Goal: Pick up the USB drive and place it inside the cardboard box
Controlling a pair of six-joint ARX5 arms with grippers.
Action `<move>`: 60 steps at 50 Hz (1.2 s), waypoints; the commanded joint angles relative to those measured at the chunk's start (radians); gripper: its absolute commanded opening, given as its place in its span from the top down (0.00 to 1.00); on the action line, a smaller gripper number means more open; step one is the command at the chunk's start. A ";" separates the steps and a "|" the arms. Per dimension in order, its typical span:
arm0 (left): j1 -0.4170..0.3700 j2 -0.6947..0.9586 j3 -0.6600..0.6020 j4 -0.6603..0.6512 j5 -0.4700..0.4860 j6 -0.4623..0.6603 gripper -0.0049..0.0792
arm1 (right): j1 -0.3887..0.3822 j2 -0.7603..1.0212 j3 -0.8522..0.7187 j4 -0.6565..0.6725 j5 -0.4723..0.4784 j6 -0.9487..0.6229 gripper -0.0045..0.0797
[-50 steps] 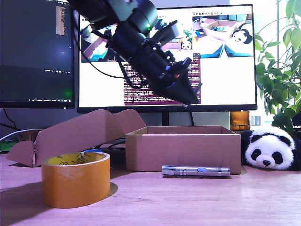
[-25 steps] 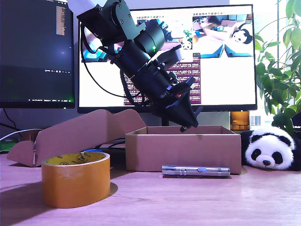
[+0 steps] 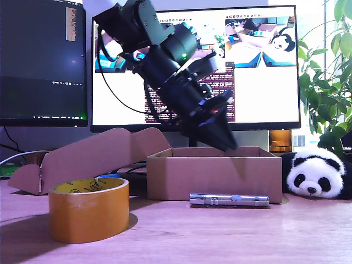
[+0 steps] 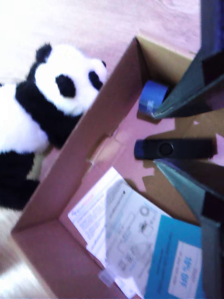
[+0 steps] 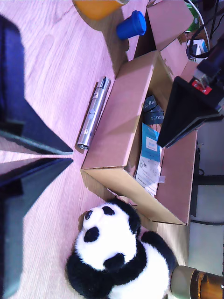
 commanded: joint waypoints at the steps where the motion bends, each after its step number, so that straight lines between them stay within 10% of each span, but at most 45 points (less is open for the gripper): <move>1: -0.003 0.013 -0.003 0.002 0.000 0.004 0.69 | 0.003 0.006 0.000 0.005 0.001 -0.003 0.96; 9: 0.001 -0.006 -0.002 -0.012 0.002 0.004 0.98 | 0.002 0.006 0.000 0.005 0.002 -0.022 0.96; 42: 0.025 -0.272 -0.035 -0.125 -0.143 0.015 0.96 | -0.073 0.003 -0.001 0.066 0.035 -0.084 0.96; 60: 0.076 -0.515 -0.390 0.026 -0.180 0.003 0.96 | -0.227 0.000 0.000 0.139 0.029 -0.127 0.96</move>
